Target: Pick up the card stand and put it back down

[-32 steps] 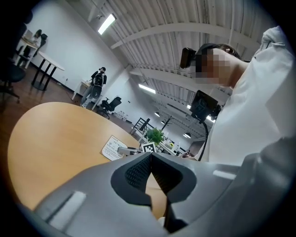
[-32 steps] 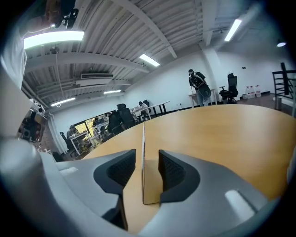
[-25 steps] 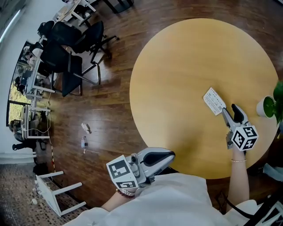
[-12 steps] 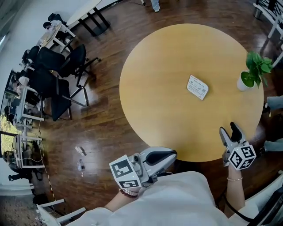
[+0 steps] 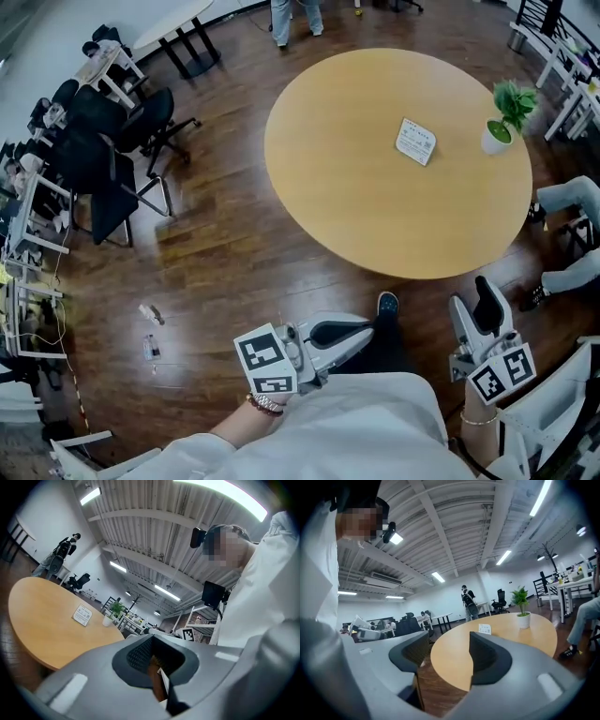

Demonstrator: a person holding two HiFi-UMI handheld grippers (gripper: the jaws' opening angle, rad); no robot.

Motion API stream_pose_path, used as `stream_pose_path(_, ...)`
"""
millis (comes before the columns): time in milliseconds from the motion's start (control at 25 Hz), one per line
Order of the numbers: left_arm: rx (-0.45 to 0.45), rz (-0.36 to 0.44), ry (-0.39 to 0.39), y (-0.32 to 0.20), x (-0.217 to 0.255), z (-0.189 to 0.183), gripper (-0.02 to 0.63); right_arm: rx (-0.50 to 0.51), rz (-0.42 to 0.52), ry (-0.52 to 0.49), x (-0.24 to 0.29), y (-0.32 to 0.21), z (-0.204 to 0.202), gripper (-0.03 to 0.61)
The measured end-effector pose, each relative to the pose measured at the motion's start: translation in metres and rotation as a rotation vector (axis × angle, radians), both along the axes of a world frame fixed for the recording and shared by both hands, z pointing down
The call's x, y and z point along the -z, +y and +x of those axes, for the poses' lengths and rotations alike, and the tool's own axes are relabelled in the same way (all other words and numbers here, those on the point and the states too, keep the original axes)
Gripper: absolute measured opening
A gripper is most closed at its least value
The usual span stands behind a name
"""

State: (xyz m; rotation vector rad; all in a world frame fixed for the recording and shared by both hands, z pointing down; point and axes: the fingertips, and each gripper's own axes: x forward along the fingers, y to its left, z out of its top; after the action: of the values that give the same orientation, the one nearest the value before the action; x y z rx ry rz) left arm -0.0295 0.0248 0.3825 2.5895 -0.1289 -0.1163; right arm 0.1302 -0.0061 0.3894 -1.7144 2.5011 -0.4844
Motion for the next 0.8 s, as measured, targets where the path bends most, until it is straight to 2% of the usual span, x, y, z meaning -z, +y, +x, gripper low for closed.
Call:
stream_pose_path(200,0.021,0.042,-0.008,0.030,-0.012,-0.033,0.000,0.059,0.106,0.048,0.031,0.053,-0.044,0.259)
stream_pose_path(400,-0.093,0.188,-0.121,0.086,-0.010,-0.010,0.000,0.083,0.152,0.044,0.044,0.091,-0.048,0.253)
stream_pose_path(480,-0.109,0.185,-0.089,0.098,0.002,0.004,0.000,0.078,0.149,0.046,0.048,0.097,-0.044,0.247)
stream_pose_path(600,-0.112,0.137,-0.004,0.110,0.023,0.021,0.000,0.079,0.161,0.065,0.057,0.108,-0.039,0.244)
stream_pose_path(800,-0.112,0.192,-0.016,0.128,0.034,0.030,0.000,0.114,0.159,0.046,0.048,0.138,-0.045,0.241)
